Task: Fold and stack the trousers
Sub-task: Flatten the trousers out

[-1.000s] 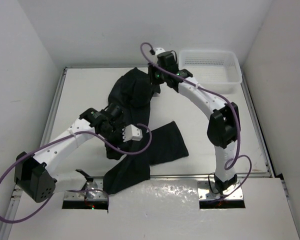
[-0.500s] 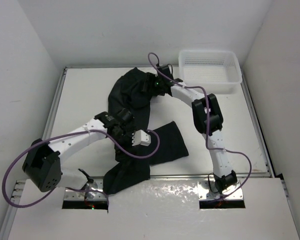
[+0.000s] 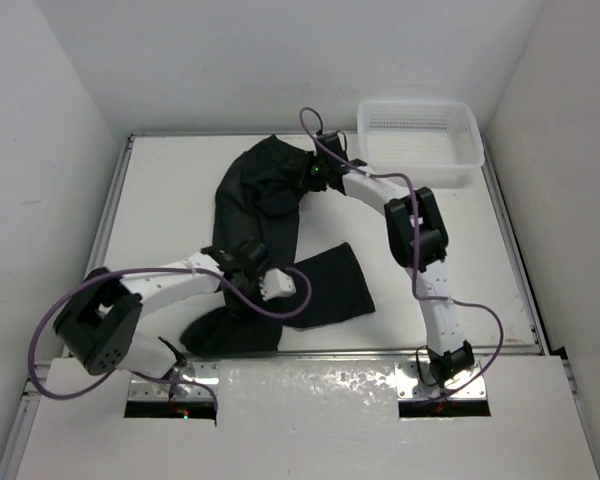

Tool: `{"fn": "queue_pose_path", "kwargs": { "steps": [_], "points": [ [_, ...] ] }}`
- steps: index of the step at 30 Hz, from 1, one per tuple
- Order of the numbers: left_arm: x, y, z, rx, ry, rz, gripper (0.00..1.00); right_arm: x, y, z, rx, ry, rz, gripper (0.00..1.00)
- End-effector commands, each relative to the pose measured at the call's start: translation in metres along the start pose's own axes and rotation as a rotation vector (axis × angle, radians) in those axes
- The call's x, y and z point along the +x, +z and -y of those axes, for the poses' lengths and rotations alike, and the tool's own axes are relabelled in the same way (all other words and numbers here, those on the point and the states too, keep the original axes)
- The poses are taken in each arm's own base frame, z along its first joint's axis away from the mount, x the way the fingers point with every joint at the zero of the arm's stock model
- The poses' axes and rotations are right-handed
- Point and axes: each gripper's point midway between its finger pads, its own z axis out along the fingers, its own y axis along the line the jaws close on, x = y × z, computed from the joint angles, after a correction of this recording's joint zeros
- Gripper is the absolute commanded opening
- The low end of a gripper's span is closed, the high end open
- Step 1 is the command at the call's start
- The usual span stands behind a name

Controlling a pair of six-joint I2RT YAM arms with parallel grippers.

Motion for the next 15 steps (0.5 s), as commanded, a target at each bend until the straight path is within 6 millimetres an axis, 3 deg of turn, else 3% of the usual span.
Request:
{"fn": "queue_pose_path", "kwargs": {
  "steps": [1, 3, 4, 5, 6, 7, 8, 9, 10, 12, 13, 14, 15],
  "points": [
    [0.020, -0.071, -0.103, -0.449, -0.131, -0.001, 0.00, -0.083, -0.100, -0.042, -0.035, -0.109, 0.214, 0.00],
    [0.049, -0.128, -0.152, -0.682, -0.255, -0.010, 0.00, -0.097, -0.136, -0.034, -0.009, -0.177, 0.268, 0.00],
    [0.047, -0.165, -0.174, -0.782, -0.271, 0.018, 0.00, -0.120, -0.181, -0.052, -0.030, -0.218, 0.356, 0.00],
    [0.051, -0.192, -0.189, -0.859, -0.311, 0.040, 0.00, -0.129, -0.202, -0.051, -0.021, -0.245, 0.388, 0.00],
    [0.068, -0.213, -0.203, -0.912, -0.376, 0.035, 0.00, -0.122, -0.215, -0.042, 0.009, -0.299, 0.370, 0.00],
    [0.067, -0.250, -0.217, -0.991, -0.409, 0.080, 0.00, -0.134, -0.255, -0.049, 0.011, -0.316, 0.435, 0.00],
    [0.074, -0.269, -0.226, -1.046, -0.442, 0.087, 0.00, -0.139, -0.272, -0.038, 0.037, -0.317, 0.452, 0.00],
    [0.086, -0.286, -0.233, -1.093, -0.452, 0.069, 0.00, -0.127, -0.279, -0.021, 0.073, -0.315, 0.417, 0.00],
    [0.087, -0.305, -0.238, -1.140, -0.452, 0.078, 0.00, -0.136, -0.312, -0.014, 0.083, -0.307, 0.465, 0.00],
    [0.097, -0.331, -0.249, -1.218, -0.461, 0.059, 0.00, -0.121, -0.327, 0.013, 0.139, -0.302, 0.432, 0.00],
    [0.102, -0.341, -0.252, -1.244, -0.469, 0.050, 0.00, -0.124, -0.341, 0.027, 0.170, -0.286, 0.447, 0.00],
    [0.114, -0.348, -0.261, -1.265, -0.499, 0.026, 0.00, -0.125, -0.362, 0.027, 0.167, -0.289, 0.479, 0.00],
    [0.119, -0.370, -0.267, -1.310, -0.518, 0.035, 0.00, -0.118, -0.367, 0.036, 0.187, -0.290, 0.465, 0.00]
  ]
}}
